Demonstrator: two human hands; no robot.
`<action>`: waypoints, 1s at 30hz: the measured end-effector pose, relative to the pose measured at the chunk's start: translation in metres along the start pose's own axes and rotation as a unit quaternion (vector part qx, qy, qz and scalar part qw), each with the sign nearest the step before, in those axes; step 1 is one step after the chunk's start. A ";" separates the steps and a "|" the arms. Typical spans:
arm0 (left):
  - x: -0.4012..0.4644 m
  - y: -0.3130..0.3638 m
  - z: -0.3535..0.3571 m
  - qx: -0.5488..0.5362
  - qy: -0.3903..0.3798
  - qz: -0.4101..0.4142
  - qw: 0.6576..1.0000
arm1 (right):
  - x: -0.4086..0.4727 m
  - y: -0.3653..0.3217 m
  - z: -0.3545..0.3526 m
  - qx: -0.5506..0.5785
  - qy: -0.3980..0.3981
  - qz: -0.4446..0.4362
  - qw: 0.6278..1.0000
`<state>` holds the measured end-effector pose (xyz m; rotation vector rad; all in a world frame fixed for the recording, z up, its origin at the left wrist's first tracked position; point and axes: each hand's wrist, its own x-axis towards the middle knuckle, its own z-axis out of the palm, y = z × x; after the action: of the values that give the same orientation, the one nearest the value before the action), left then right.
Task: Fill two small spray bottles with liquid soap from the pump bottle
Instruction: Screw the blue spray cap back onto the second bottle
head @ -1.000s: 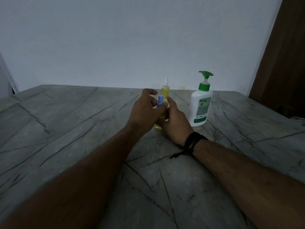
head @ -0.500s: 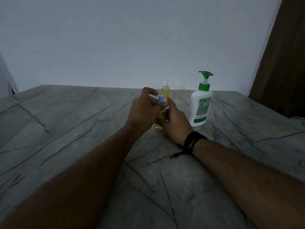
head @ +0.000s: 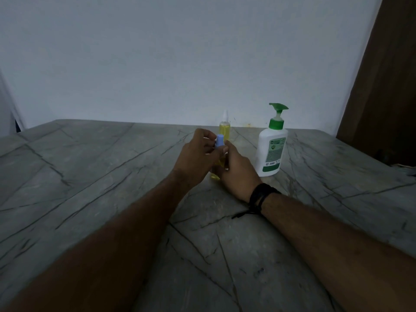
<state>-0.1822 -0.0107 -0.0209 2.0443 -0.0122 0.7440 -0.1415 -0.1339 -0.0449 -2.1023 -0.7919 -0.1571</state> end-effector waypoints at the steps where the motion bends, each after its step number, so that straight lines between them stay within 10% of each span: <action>1: -0.001 -0.002 0.001 0.008 -0.009 0.002 1.000 | 0.000 0.000 0.000 0.004 0.001 0.001 1.000; 18: -0.003 -0.017 0.002 0.144 -0.062 -0.022 0.987 | -0.019 -0.002 -0.007 -0.042 0.036 -0.035 0.998; 30: -0.001 -0.019 0.002 0.154 -0.084 -0.031 0.984 | -0.025 0.025 -0.074 -0.047 0.278 0.063 0.957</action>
<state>-0.1767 -0.0015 -0.0372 2.3860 0.0738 0.5596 -0.1340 -0.2130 -0.0260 -2.0386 -0.3152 -0.6937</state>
